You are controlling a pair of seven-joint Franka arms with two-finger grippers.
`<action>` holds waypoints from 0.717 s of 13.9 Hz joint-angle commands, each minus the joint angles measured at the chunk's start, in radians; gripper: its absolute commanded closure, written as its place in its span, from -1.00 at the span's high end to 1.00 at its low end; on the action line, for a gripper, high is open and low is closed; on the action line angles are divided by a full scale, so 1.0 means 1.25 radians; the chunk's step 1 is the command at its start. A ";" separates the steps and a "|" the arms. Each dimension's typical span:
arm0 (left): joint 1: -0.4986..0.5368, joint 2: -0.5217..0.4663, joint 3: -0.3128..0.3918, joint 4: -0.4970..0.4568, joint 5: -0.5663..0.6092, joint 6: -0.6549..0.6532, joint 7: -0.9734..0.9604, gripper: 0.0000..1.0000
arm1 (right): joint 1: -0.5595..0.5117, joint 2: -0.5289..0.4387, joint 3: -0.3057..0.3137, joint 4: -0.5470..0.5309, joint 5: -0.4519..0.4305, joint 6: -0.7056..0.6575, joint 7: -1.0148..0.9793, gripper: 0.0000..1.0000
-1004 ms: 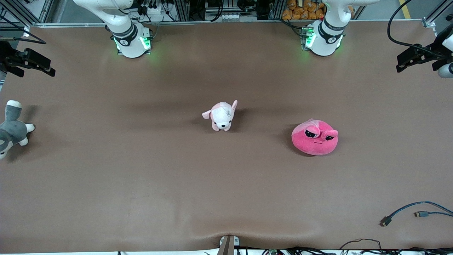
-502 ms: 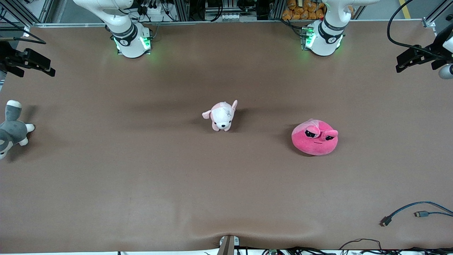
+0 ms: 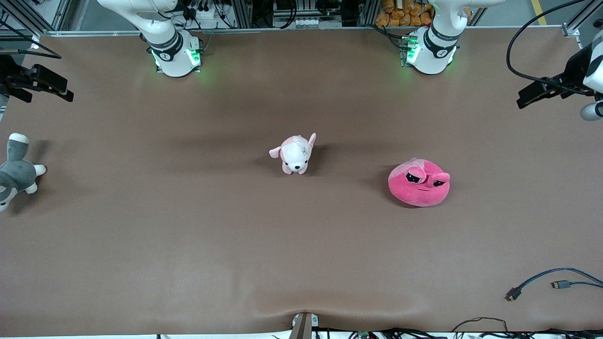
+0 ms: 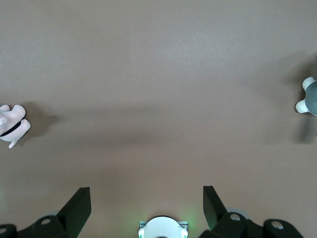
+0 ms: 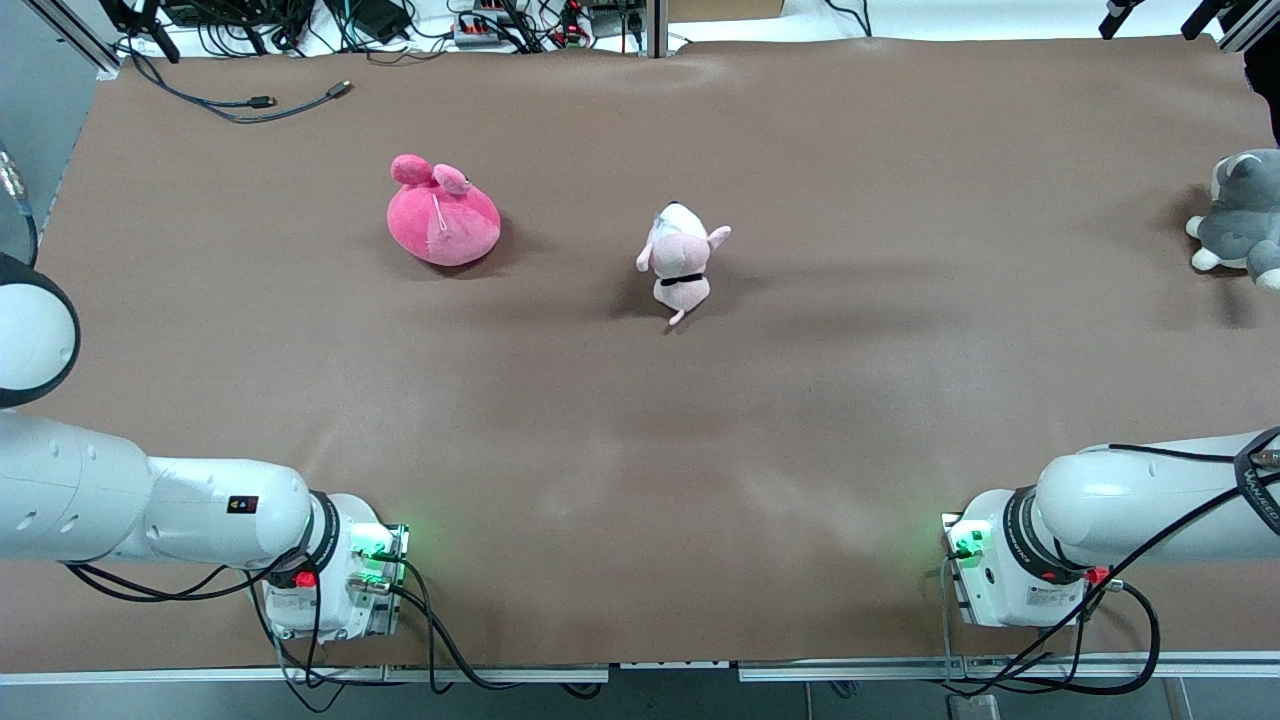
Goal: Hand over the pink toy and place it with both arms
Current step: 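Move the left gripper down over the pink plush toy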
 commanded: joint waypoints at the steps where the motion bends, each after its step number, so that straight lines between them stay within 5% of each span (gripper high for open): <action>1: -0.004 -0.007 -0.004 -0.038 -0.012 0.034 -0.081 1.00 | -0.002 0.004 0.001 0.015 0.003 -0.010 0.007 1.00; 10: -0.006 -0.014 -0.006 -0.159 -0.057 0.158 -0.261 1.00 | -0.001 0.004 0.001 0.015 0.003 -0.009 0.007 1.00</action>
